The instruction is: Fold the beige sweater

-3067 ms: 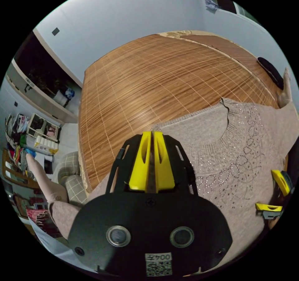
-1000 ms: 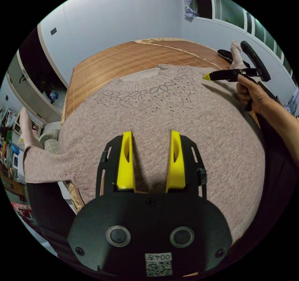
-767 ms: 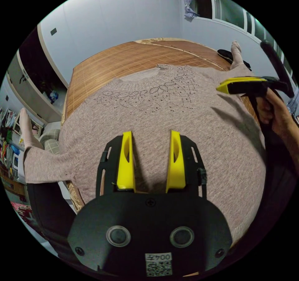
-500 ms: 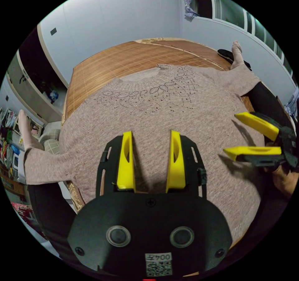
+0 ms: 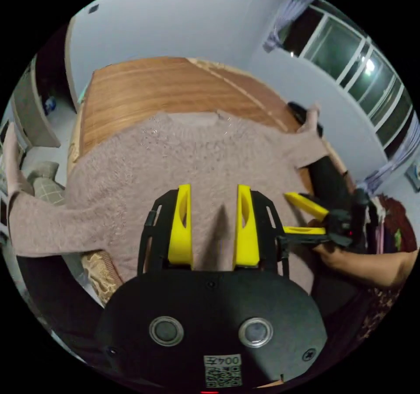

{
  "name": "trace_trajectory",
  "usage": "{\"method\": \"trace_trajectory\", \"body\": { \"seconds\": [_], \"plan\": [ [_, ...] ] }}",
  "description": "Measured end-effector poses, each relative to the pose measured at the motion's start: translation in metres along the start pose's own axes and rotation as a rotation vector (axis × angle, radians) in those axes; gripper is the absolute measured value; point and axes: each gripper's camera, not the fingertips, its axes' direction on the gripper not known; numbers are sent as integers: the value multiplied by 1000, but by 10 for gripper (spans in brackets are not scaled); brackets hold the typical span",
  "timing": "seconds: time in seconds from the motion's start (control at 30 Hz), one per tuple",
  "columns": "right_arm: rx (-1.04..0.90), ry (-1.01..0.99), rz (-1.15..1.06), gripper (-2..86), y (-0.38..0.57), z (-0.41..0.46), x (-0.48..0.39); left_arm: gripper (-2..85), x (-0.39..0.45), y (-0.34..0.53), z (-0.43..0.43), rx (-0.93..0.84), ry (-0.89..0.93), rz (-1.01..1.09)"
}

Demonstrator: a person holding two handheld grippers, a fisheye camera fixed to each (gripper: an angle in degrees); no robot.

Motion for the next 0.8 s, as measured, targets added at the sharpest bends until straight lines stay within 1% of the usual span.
{"method": "trace_trajectory", "body": {
  "seconds": [0.07,0.1,0.17,0.2,0.23,0.27,0.3,0.33,0.37,0.43,0.5,0.67,0.8],
  "plan": [
    [-1,-1,0,233,3,5,0,137,-34,12,-74,169,-27,-42],
    [0,-1,0,233,4,6,0,136,-43,16,-93,205,-52,-52],
    [-1,-1,0,232,7,10,-1,125,-86,41,-161,319,-209,-99],
    [0,-1,0,232,8,11,-1,116,-99,49,-174,336,-255,-118],
    [-1,-1,0,232,9,13,-1,99,-128,65,-195,343,-342,-173],
    [-1,-1,0,232,10,16,-1,71,-160,81,-208,320,-409,-238],
    [-1,-1,1,231,11,17,-1,57,-177,88,-213,296,-434,-276],
    [-1,-1,1,231,12,19,-1,44,-207,101,-217,229,-478,-341],
    [-1,-1,0,231,14,21,-1,37,-235,112,-217,156,-524,-385],
    [-1,-1,1,231,15,24,-1,37,-266,123,-213,67,-589,-410],
    [-2,-1,1,231,17,27,-1,43,-287,127,-206,-15,-643,-388],
    [-2,1,2,232,22,35,0,79,-321,106,-171,-206,-766,-215],
    [-3,3,2,232,24,41,0,99,-337,84,-153,-255,-788,-124]
  ]
}}
